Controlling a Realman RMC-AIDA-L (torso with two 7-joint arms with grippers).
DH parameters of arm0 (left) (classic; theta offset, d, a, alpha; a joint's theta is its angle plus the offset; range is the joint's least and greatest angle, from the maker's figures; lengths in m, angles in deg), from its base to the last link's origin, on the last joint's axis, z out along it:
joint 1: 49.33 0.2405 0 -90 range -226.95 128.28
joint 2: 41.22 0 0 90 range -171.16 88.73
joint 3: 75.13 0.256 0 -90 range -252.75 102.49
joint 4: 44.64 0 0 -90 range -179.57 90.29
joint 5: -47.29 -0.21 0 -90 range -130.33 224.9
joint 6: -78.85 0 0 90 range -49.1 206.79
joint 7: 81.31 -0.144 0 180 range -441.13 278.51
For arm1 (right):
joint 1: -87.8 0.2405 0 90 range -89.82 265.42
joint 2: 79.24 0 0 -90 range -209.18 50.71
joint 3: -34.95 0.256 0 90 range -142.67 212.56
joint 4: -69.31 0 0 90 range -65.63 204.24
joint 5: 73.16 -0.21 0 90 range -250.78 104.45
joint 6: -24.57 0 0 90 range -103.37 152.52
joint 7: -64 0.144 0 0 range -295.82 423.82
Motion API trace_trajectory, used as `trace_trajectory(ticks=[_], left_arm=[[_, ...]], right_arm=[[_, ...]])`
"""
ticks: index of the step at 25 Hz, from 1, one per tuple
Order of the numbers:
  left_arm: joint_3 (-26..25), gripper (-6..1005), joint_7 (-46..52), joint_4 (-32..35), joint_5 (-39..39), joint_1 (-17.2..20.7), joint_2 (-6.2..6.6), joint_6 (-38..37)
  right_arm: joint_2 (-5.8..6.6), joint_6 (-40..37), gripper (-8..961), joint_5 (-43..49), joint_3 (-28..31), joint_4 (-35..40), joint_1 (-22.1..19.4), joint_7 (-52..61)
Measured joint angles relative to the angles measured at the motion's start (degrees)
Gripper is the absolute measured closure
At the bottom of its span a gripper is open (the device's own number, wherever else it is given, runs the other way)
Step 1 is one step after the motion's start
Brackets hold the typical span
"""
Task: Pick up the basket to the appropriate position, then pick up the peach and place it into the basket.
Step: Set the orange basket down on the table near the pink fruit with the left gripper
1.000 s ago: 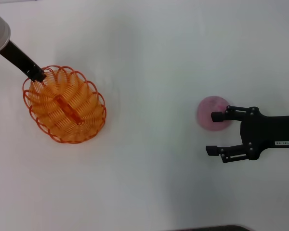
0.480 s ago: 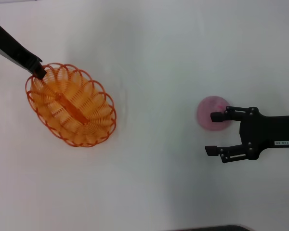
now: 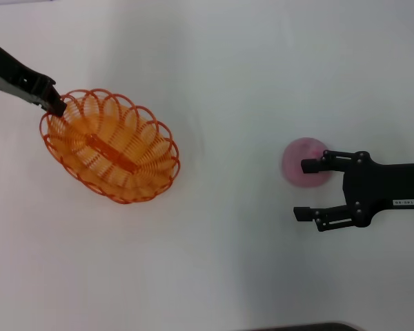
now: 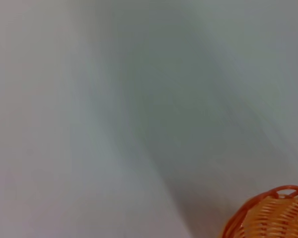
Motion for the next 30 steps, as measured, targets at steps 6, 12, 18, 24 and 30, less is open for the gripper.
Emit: trace_trajectory(ticks=[6, 12, 18, 24, 30], left_arm=[[-1.66, 940, 0.63, -0.7, 0.55, 1.18, -0.43, -0.49], [-6.06, 940, 2.56, -0.25, 1.6, 3.25, -1.67, -1.19], [-7.26, 942, 5.2, 0.07, 5.95, 6.69, -1.86, -1.42], [-7.98, 943, 6.55, 0.34, 7.89, 9.95, -2.98, -1.69], [-9.52, 944, 7.73, 4.31, 8.33, 13.18, -5.65, -2.12]], right_arm=[[-0.06, -0.37, 9, 0.0, 0.03, 0.0, 0.11, 0.0], [-0.12, -0.52, 9, 0.0, 0.29, 0.0, 0.12, 0.03], [-0.23, -0.42, 9, 0.0, 0.39, 0.0, 0.34, 0.05], [-0.33, -0.38, 9, 0.0, 0.43, 0.0, 0.37, 0.06], [-0.43, -0.06, 9, 0.0, 0.53, -0.24, 0.4, 0.06]])
